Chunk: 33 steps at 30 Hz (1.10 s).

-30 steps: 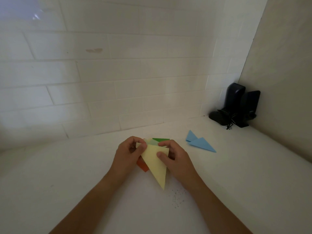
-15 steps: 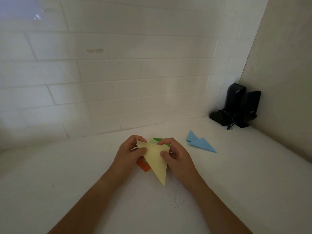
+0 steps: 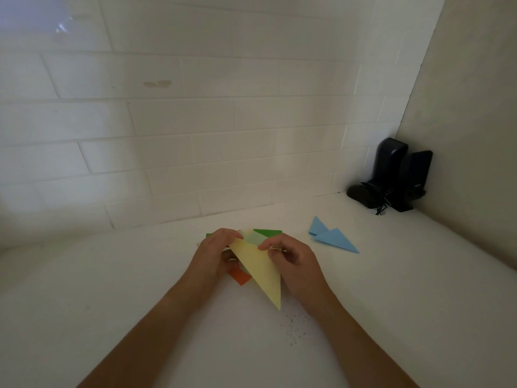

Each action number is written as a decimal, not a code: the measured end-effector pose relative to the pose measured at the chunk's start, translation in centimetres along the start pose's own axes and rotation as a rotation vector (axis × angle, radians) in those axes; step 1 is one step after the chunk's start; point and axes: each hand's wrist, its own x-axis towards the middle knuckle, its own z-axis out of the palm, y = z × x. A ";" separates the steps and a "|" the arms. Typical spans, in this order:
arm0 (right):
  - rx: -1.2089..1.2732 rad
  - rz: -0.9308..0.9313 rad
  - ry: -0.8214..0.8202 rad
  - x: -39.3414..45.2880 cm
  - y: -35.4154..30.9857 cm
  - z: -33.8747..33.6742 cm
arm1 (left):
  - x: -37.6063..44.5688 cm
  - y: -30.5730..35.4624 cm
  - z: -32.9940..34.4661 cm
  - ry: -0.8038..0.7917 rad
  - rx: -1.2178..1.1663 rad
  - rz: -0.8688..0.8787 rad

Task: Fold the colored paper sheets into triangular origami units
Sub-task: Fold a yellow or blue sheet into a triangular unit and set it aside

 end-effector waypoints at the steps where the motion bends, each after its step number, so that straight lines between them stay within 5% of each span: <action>1: -0.002 -0.002 0.007 0.0 0.0 0.0 | 0.0 -0.1 -0.1 -0.008 0.003 -0.005; 10: 0.022 -0.027 -0.013 0.2 -0.1 0.0 | 0.2 -0.7 -0.8 0.024 0.219 0.043; 18: 0.176 0.216 -0.008 0.4 -0.5 0.0 | -0.8 -0.1 -0.3 -0.057 0.352 0.146; 23: -0.108 0.113 -0.064 0.3 -0.6 0.2 | -0.9 0.2 -0.3 -0.101 0.333 0.145; 33: -0.078 0.057 -0.182 0.3 -0.2 0.0 | -0.4 -0.2 -1.0 -0.018 0.169 0.101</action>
